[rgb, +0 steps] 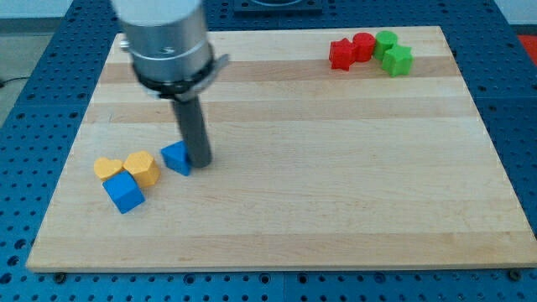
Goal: Place the blue triangle right of the yellow hexagon
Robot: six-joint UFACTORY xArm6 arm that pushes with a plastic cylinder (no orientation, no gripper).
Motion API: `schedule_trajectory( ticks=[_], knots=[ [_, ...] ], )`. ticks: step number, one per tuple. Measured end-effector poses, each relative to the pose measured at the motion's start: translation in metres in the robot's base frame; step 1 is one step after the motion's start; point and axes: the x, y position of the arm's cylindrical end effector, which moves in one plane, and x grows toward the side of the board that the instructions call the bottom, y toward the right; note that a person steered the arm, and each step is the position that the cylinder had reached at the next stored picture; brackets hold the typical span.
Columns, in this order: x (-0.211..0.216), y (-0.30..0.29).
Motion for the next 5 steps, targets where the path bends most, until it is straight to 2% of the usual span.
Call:
schedule_trajectory(
  ticks=[1, 2, 3, 5],
  knots=[
    [-0.028, -0.005],
    [-0.032, -0.028],
    [-0.008, -0.041],
    [-0.01, -0.052]
  ],
)
